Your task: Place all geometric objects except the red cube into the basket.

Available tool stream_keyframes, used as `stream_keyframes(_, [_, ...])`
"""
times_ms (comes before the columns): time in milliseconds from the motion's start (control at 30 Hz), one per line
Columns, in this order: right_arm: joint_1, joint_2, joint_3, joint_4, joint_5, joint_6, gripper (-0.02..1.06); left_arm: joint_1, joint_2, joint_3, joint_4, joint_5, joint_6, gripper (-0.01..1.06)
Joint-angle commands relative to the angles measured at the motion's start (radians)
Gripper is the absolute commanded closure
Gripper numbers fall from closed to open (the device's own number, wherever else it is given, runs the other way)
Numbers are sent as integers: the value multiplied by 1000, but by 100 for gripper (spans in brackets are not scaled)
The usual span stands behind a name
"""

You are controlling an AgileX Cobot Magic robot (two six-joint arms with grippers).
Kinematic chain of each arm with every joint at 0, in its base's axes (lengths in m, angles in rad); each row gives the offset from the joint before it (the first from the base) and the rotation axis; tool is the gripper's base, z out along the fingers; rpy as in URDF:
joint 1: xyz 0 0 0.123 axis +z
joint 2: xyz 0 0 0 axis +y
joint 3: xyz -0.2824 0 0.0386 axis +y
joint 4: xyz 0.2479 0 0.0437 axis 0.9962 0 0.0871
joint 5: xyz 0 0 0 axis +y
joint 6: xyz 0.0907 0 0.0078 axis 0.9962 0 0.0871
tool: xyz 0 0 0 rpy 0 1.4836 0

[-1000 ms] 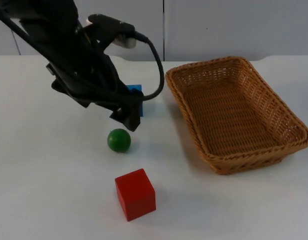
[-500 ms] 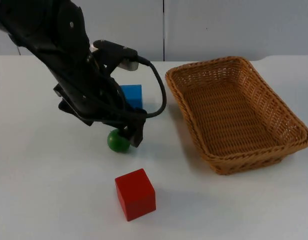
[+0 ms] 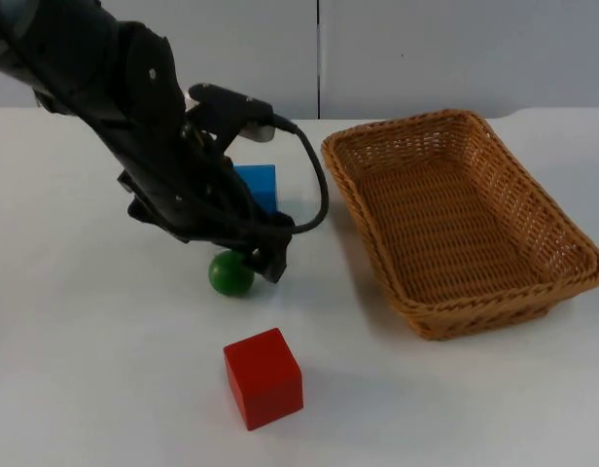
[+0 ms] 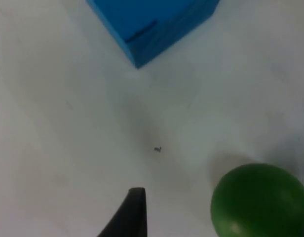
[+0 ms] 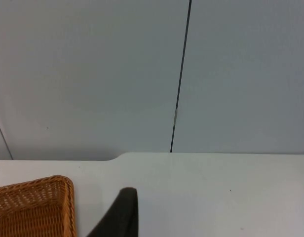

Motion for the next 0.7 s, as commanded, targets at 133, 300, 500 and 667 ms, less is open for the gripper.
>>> stream_keyframes(133, [-5,-3,-9,-2,-13,-5,-1,-5,3,-5,-23,-14,-7,0])
stream_keyframes(300, [-5,-3,-9,-2,-13,-5,-1,-5,30,-5,-23,-6,-7,0])
stream_keyframes(500, [-5,-3,-9,-6,-13,-5,-1,-5,35,-5,-23,-11,-7,15])
stream_keyframes(667, [-5,-3,-9,-9,-15,-5,-1,-5,35,-5,-23,-12,-7,67])
